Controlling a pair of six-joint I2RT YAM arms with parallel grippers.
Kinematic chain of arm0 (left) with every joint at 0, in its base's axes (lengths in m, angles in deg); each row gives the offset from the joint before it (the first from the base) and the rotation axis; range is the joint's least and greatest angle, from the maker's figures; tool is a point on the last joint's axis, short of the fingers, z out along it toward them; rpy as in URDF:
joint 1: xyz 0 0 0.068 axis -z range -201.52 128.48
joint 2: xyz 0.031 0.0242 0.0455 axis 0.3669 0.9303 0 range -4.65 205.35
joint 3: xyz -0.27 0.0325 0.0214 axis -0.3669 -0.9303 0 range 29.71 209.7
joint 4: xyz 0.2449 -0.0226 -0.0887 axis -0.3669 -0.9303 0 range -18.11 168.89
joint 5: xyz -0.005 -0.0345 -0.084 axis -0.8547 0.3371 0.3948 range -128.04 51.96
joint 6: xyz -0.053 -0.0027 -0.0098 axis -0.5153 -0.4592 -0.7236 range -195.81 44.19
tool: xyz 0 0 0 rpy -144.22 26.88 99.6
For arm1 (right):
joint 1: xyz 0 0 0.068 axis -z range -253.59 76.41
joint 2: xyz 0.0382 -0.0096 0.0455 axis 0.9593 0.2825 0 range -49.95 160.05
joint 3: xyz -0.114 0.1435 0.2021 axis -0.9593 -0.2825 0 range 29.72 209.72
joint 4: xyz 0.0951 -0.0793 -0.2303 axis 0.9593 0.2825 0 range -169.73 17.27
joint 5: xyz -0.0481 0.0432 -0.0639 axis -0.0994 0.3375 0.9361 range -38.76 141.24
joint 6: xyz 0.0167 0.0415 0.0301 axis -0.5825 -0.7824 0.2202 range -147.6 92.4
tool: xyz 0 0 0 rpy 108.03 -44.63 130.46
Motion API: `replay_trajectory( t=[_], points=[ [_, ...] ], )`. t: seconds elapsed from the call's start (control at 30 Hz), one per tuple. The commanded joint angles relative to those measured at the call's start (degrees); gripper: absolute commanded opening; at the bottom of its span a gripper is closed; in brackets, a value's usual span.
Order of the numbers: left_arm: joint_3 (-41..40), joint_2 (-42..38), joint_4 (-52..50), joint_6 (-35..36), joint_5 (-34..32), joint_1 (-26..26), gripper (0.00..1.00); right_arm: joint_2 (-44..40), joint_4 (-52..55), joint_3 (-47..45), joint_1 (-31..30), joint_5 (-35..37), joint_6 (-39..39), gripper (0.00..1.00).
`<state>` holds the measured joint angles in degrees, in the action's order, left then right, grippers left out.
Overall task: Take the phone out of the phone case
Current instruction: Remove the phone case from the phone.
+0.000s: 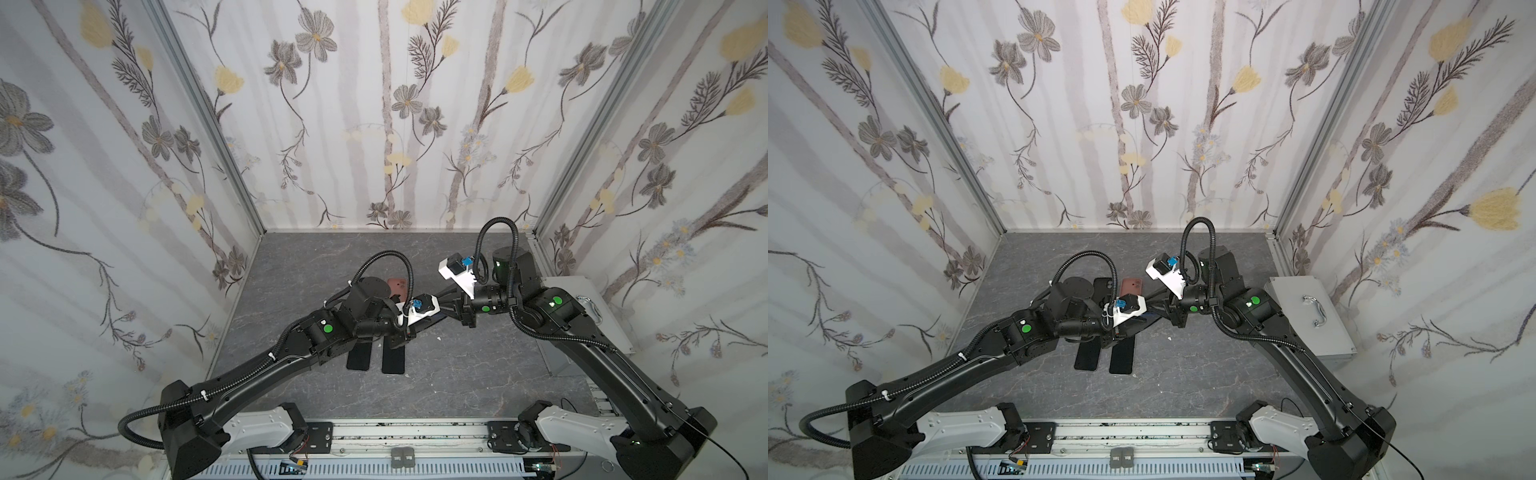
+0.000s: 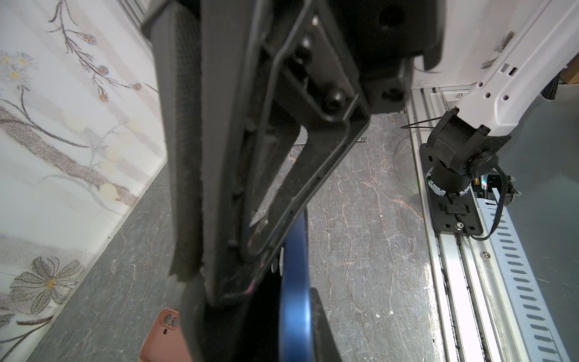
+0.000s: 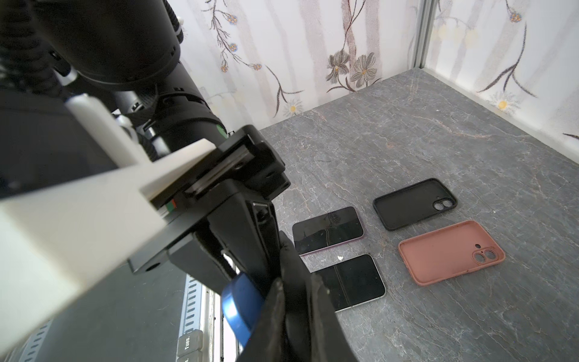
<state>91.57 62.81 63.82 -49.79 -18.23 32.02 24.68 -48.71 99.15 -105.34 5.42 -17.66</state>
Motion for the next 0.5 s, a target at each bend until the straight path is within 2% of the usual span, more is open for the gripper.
replay_trajectory(
  t=[0.0, 0.07, 0.3, 0.4, 0.47],
  points=[
    [0.03, -0.38, 7.86, -0.49, -1.27, 0.35, 0.0, 0.1, 1.42, 0.18, 1.18, -0.49, -2.05, 0.06],
    [0.03, -0.66, 8.12, -1.62, -0.89, 0.52, 0.0, 0.0, 1.18, 0.14, 2.39, 0.45, -3.04, 0.0],
    [0.9, -0.95, 12.05, -4.62, 1.68, 3.44, 0.0, 0.1, -3.0, -2.68, 6.7, 4.68, -9.65, 0.0],
    [0.21, -1.08, 14.25, -6.38, 2.29, 4.29, 0.0, -0.57, -4.55, -4.35, 9.62, 9.0, -13.13, 0.0],
    [-1.51, -1.65, 16.45, -8.9, 1.25, 4.29, 0.0, -2.48, -6.83, -6.59, 11.4, 14.71, -16.25, 0.0]
  ],
)
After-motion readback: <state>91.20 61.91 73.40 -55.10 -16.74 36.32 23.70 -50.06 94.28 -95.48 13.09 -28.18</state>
